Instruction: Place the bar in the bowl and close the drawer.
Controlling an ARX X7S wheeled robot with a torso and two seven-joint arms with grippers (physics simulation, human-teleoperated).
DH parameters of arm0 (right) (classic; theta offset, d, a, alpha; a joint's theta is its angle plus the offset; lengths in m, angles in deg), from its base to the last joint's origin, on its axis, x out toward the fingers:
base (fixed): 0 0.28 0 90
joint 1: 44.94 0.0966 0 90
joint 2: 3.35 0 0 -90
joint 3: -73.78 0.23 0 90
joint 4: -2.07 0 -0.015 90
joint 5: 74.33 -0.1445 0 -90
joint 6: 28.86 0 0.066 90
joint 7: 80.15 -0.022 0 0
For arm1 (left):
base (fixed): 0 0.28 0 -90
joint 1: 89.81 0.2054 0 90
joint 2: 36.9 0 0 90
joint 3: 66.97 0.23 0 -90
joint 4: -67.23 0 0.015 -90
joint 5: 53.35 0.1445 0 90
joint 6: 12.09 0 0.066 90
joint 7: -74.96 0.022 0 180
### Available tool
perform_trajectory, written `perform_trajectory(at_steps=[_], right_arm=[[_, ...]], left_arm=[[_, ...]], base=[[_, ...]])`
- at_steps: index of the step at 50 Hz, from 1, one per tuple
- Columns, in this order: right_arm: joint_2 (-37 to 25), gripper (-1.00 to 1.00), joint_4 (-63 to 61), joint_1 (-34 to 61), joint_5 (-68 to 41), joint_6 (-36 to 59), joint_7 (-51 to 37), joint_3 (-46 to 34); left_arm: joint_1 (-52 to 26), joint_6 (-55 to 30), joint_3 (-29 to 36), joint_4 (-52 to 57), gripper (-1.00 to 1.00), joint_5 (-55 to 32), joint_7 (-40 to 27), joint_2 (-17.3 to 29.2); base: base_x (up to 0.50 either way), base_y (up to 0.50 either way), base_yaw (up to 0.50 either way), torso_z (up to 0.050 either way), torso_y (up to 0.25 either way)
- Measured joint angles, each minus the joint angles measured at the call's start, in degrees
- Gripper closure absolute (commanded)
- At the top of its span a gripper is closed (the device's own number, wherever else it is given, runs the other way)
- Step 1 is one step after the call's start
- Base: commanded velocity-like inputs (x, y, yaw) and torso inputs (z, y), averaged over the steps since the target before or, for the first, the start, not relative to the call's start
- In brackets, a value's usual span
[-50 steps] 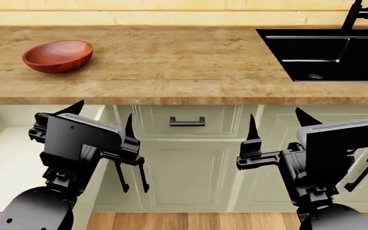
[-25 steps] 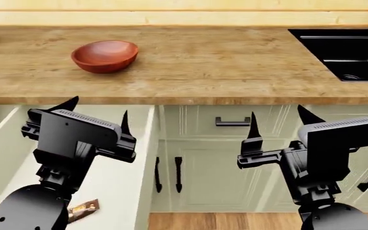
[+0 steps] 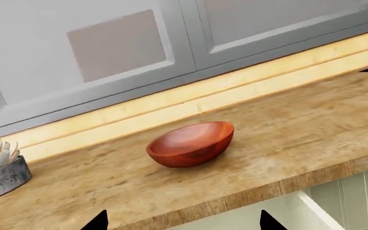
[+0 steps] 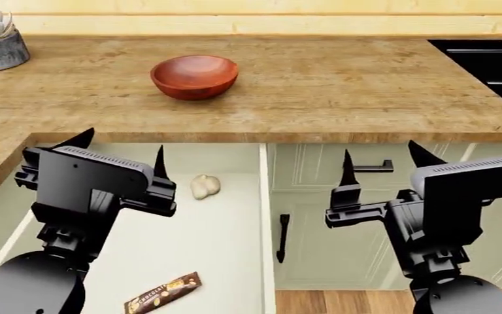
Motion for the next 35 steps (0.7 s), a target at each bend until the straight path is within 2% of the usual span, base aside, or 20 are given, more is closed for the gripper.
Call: perform_trajectory(at_steps=[10,19,27,35], right_arm=[[-0.56,-1.00,-4.11,6.80,-3.16,9.93,-0.61,2.74],[-1.00,-1.00,-7.40,12.64,-6.12,17.76,-1.11,5.00],[-1.21,-1.00,-8.74,14.87,-7.90,20.52,-1.69,6.17],[-1.57,-1.00,-8.58,14.53,-8.71,19.91,-2.15,6.44]], left_arm=[[-6.88,-8.42,-3.08,2.91,-1.00,-2.41,0.34,-0.37],[-13.09,-14.50,-3.77,5.03,-1.00,-3.71,0.44,0.21],[-15.40,-16.68,-3.87,5.88,-1.00,-4.28,0.41,0.60],[-15.54,-17.97,-3.87,6.17,-1.00,-5.19,1.42,1.81]], base=[[0.03,0.00,0.00,0.000,0.000],[0.39,0.00,0.00,0.000,0.000],[0.39,0.00,0.00,0.000,0.000],[0.00,0.00,0.00,0.000,0.000]])
